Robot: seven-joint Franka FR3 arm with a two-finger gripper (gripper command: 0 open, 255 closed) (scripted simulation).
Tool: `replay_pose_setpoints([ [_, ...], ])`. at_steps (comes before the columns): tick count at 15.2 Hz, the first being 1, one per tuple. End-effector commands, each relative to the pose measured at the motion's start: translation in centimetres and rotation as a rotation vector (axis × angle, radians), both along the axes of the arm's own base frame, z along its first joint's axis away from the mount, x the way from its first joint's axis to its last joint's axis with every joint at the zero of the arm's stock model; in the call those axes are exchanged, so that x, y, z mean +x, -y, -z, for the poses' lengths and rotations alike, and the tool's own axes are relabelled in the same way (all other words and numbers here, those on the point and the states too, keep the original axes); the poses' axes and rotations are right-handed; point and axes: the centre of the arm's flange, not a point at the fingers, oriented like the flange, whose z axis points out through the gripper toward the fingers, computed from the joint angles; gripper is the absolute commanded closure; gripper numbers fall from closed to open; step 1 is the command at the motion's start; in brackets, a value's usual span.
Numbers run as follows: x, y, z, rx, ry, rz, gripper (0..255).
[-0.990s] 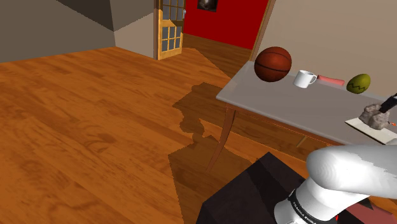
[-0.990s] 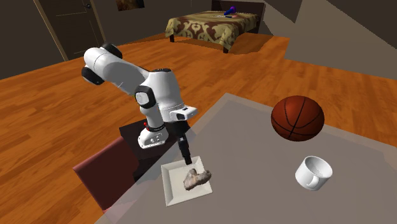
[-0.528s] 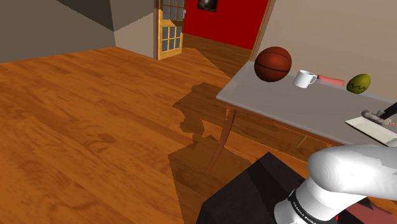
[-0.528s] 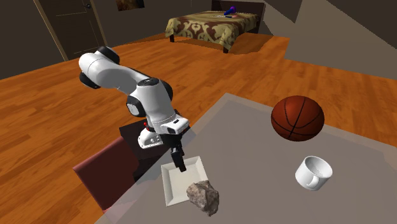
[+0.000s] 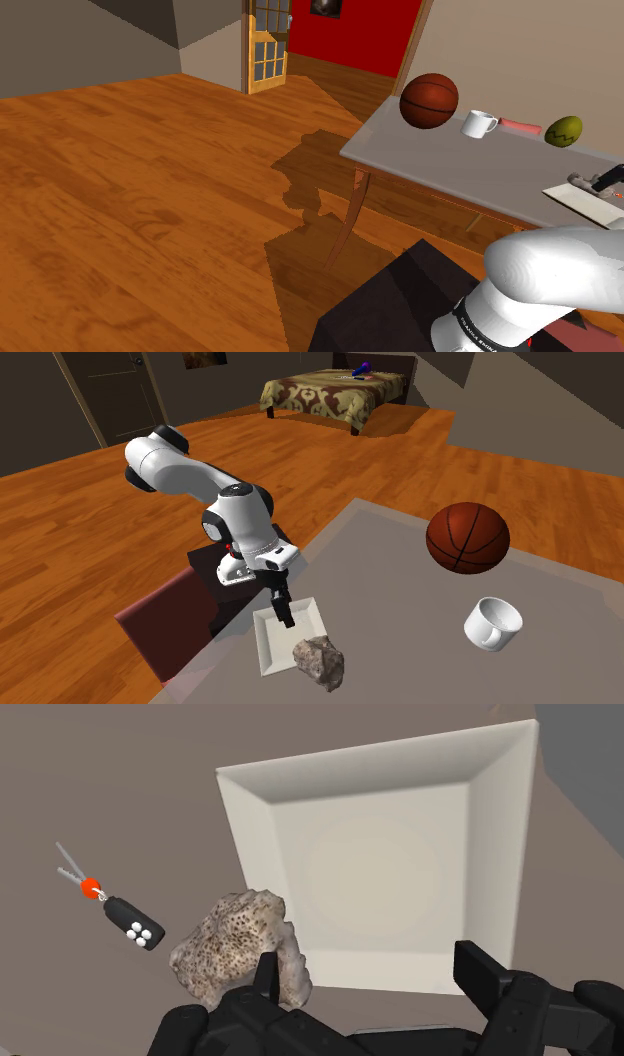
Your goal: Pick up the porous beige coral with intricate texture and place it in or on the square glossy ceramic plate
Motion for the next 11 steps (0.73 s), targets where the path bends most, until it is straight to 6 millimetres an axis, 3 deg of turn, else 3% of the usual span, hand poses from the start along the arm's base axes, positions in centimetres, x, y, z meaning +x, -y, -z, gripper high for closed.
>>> replay_pose_setpoints([
  [1,0.0,0.0,0.01,0.0,0.0,0.0,0],
  [2,0.0,0.0,0.01,0.0,0.0,0.0,0],
  [3,0.0,0.0,0.01,0.0,0.0,0.0,255],
  [11,0.0,0.0,0.01,0.0,0.0,0.0,255],
])
